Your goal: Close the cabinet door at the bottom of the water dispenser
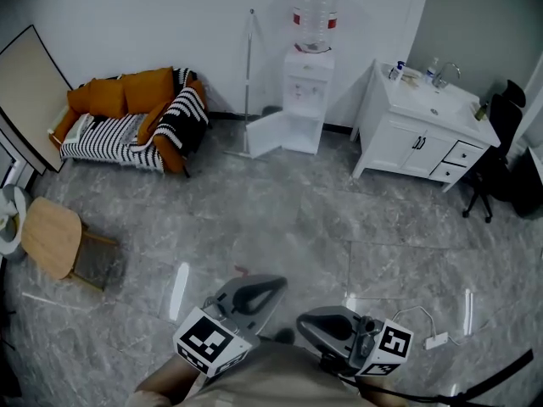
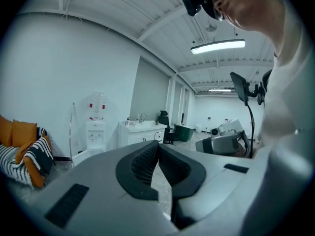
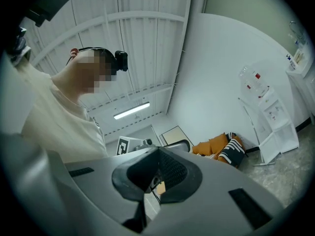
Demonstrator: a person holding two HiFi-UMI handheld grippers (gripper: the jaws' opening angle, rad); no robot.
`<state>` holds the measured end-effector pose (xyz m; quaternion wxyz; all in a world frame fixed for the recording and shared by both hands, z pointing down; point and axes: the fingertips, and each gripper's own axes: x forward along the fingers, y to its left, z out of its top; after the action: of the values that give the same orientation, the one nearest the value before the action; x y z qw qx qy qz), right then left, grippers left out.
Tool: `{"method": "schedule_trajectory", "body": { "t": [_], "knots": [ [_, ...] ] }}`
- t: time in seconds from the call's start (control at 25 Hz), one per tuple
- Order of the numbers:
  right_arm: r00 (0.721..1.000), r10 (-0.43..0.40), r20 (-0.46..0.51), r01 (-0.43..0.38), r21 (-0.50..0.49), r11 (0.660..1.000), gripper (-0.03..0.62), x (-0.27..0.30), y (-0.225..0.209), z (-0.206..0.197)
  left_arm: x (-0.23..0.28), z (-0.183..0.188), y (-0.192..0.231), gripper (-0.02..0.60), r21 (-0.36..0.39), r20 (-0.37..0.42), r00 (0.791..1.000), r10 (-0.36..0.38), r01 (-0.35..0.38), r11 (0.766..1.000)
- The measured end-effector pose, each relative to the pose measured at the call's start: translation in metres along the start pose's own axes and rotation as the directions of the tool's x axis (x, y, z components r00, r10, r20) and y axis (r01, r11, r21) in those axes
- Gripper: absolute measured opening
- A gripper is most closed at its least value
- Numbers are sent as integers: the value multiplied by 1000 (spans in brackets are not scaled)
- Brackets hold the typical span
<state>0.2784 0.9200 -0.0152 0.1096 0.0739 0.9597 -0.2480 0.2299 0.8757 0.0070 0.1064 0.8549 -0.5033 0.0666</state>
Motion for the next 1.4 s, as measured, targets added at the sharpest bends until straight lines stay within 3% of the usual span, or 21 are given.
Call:
{"method": "schedule_trajectory", "body": {
  "t": [0.44,0.8,1.04,1.4],
  "knots": [
    [996,-69,-63,67,-37,997,15,97,-36,-10,-30,6,96,-8,-67,87,994,-64,70,995],
    [990,-79,-117,75,-41,996,15,194,-63,-32,-74,-12,188,-8,-123,101,992,-74,86,989],
    [989,-79,-122,76,-30,997,15,229,-74,-38,-95,-12,235,-9,-119,107,994,-14,27,992],
    [989,-39,-145,39,-3,999,15,251,-89,-41,-96,-15,259,-9,-111,80,996,25,-17,994]
  ]
}}
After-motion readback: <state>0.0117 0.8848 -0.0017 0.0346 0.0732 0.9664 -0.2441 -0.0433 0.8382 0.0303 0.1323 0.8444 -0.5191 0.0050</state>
